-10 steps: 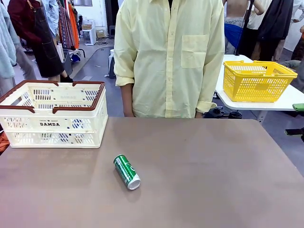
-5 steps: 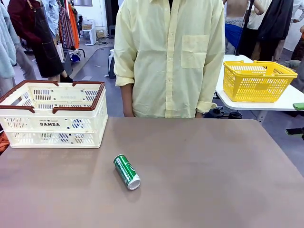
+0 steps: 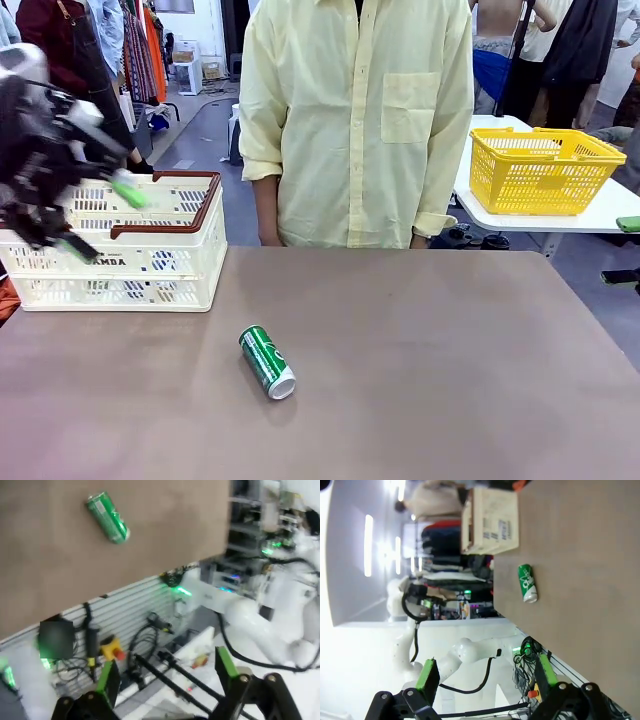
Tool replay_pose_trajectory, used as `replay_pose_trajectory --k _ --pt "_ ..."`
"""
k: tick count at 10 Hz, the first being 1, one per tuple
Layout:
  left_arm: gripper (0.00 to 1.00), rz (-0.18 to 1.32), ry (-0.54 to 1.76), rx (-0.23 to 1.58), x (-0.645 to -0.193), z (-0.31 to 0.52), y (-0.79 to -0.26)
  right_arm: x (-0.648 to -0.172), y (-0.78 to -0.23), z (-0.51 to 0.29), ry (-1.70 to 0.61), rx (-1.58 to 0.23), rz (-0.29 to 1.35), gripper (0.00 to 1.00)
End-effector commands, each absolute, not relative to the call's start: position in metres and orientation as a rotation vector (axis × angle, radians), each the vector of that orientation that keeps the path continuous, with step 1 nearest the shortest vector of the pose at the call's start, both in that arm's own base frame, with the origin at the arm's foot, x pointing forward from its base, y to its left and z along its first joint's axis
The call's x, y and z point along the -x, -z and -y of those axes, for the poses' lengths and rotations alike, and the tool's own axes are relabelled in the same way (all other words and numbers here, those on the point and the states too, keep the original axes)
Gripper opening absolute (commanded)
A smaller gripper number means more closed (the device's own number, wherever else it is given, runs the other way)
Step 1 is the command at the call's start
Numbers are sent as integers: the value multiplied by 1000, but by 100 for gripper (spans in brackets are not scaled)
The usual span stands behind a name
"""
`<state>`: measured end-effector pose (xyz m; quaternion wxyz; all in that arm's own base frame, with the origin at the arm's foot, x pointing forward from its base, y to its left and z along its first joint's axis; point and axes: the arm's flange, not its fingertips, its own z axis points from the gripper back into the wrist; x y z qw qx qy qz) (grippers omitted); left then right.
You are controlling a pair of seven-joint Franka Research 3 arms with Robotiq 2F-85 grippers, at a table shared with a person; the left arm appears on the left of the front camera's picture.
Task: Place the drinks into the Shopping basket.
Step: Pick up one drink and place it into the Shopping basket.
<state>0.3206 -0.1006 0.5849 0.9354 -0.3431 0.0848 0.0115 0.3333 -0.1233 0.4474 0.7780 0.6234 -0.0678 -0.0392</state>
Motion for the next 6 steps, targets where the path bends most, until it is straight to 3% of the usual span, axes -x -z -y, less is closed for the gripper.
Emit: replay_pose_trajectory --k 1,6 --pt "100 -56 20 499 -319 144 -565 -332 -452 124 104 -1347 136 100" --pt "100 161 -104 122 -302 300 -459 -332 -452 124 104 -1347 136 100"
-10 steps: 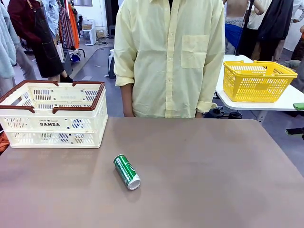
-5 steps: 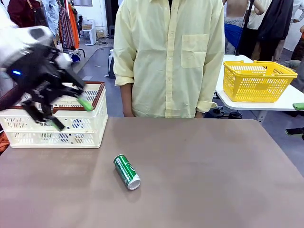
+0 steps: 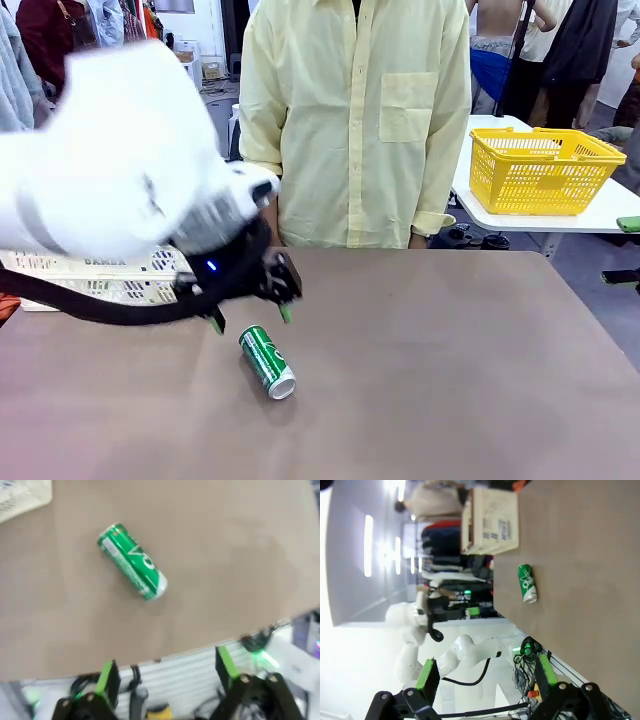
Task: Place the drinks into the Shopping basket.
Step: Pick up one drink and place it into the Shopping basket.
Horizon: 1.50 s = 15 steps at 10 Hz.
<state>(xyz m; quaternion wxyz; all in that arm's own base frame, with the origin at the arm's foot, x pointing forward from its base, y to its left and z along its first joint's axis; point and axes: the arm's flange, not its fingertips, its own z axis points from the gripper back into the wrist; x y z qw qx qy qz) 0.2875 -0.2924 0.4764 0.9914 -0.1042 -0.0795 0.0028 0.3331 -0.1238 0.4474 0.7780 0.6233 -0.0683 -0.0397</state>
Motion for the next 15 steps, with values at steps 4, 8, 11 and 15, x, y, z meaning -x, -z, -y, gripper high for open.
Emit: replay_pose_trajectory --k 4,8,11,15 --pt "100 241 -72 194 -316 316 -427 -332 -452 124 104 -1347 136 100" --pt "100 207 -126 118 -299 315 -420 -332 -452 124 104 -1347 136 100" --pt "100 110 -341 34 -311 331 -408 -332 -452 124 104 -1347 136 100" --pt "100 109 -560 -5 -335 333 -376 -332 -452 124 104 -1347 136 100"
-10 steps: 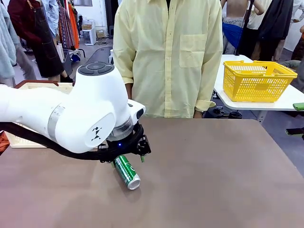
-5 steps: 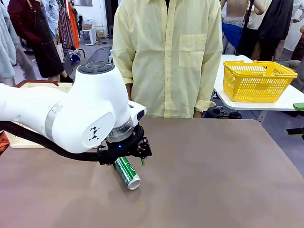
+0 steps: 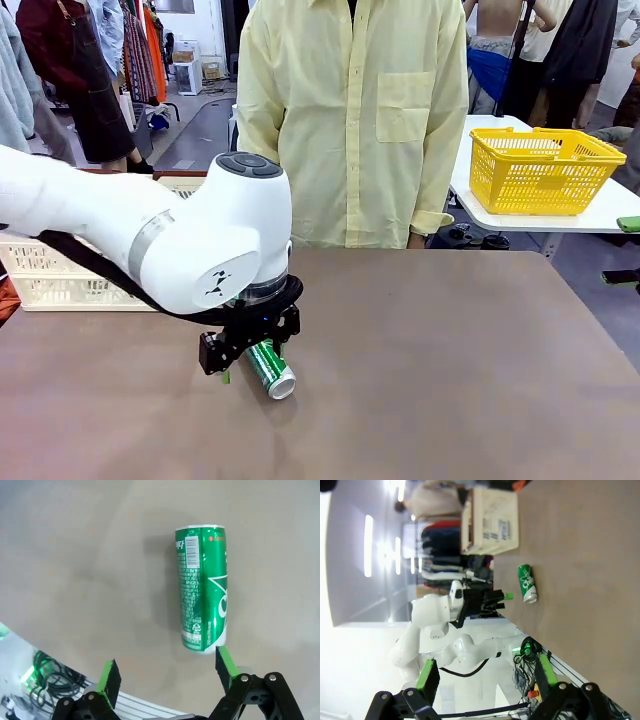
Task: Place the drinks into the Shopping basket.
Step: Pick up one drink and place it into the Shopping basket.
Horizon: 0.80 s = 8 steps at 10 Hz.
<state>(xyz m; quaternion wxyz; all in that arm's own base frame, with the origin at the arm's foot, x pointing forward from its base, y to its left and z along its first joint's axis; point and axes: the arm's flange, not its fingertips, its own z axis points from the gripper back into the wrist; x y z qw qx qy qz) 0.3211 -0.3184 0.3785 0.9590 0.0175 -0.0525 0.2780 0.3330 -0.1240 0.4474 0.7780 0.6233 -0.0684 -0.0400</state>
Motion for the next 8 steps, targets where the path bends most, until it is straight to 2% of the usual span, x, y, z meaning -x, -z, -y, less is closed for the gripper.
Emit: replay_pose_trajectory --k 1,4,8 --pt "100 116 -554 19 -345 331 -365 -332 -452 124 104 -1347 136 100" --pt "100 116 -486 96 -368 320 -335 -332 -452 124 104 -1347 136 100" --pt "100 128 -452 60 -387 312 -303 -332 -452 124 104 -1347 136 100"
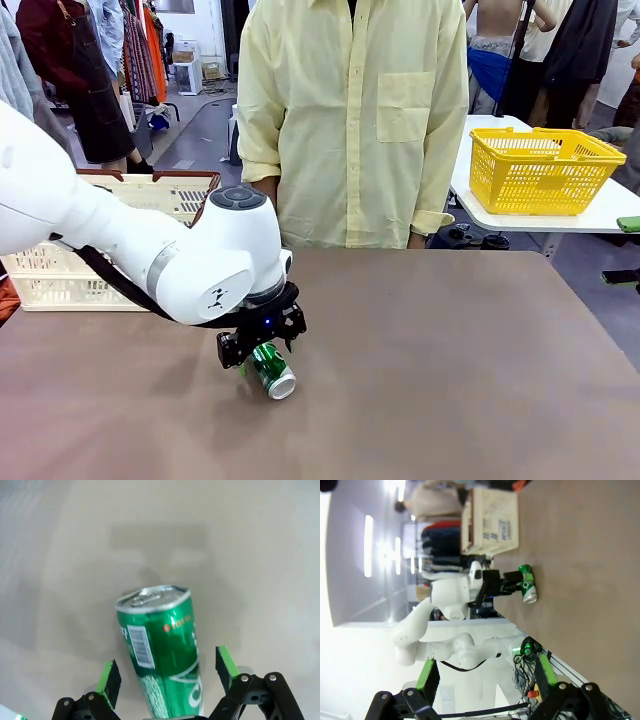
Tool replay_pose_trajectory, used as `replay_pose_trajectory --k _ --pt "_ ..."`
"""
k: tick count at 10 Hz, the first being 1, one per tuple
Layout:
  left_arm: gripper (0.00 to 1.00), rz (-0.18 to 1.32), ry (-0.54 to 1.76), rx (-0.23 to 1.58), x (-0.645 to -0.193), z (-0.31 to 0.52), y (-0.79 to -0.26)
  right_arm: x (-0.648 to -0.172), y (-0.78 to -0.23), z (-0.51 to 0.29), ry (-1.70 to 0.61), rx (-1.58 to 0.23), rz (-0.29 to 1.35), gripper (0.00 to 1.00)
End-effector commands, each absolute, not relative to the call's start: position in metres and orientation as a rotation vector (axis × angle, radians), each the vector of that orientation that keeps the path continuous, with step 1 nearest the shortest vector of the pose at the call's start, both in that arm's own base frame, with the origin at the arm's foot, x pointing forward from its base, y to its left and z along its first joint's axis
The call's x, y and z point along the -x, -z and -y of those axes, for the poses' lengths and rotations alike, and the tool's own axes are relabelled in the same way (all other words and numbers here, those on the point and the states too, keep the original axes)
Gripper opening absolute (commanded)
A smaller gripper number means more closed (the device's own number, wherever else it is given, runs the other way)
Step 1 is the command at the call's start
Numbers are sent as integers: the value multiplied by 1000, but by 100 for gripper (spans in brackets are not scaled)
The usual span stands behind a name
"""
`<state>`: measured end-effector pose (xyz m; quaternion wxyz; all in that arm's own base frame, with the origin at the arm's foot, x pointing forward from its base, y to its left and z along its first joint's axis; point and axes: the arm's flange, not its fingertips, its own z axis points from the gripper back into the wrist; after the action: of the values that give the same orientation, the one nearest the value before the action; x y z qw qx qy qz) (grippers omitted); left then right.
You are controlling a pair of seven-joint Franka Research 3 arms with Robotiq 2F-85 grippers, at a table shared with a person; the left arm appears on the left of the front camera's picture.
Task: Place the drinks into the Shopping basket.
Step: Pick up one drink and place it into the Shopping basket.
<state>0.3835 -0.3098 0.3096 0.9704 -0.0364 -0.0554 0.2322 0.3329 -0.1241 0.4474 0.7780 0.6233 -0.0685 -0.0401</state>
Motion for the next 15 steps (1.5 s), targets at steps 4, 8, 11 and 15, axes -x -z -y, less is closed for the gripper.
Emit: replay_pose_trajectory --k 4,8,11,15 --pt "40 112 -441 53 -389 313 -297 -332 -452 124 104 -1347 136 100" --pt "0 148 -436 24 -389 313 -298 -332 -452 124 104 -1347 136 100" --pt "0 175 -428 14 -386 313 -307 -332 -452 124 104 -1347 136 100" --pt "0 184 -324 8 -350 294 -390 -332 -452 124 104 -1347 136 100"
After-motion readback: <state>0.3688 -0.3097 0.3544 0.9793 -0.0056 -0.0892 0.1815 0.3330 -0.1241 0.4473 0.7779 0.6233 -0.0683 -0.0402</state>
